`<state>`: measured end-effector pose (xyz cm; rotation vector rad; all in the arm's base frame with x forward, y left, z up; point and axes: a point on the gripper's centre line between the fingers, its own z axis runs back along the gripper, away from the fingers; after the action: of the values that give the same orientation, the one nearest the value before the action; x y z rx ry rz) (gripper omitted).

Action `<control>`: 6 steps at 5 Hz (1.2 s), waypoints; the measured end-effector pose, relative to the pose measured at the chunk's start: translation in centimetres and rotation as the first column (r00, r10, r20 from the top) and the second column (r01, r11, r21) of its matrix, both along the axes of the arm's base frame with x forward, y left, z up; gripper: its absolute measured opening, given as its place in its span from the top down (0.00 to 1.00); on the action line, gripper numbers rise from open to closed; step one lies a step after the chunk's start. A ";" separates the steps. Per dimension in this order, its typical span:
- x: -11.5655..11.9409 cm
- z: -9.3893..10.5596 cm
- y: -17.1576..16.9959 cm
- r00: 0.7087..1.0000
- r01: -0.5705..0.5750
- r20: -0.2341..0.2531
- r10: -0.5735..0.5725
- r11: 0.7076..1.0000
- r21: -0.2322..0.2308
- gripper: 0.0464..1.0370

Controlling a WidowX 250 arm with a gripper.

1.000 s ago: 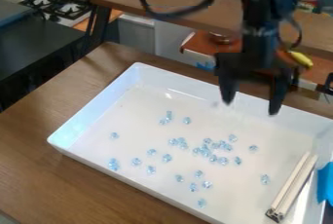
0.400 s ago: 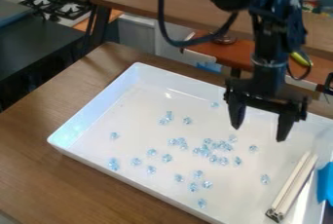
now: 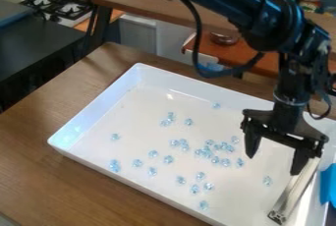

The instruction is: Sweep into pile

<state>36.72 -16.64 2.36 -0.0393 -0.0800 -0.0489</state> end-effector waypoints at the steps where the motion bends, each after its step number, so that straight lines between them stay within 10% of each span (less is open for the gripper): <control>1: 0.0 -0.9 -1.1 1.000 0.007 0.001 -0.007 1.000 0.016 0.04; 4: 0.1 -2.4 -3.6 1.000 0.008 0.017 -0.009 0.999 0.033 0.07; 6: 0.5 -3.3 -3.7 1.000 -0.005 0.014 0.004 0.998 0.058 0.64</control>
<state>37.27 -20.30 -0.95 0.0194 -0.0922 -0.0467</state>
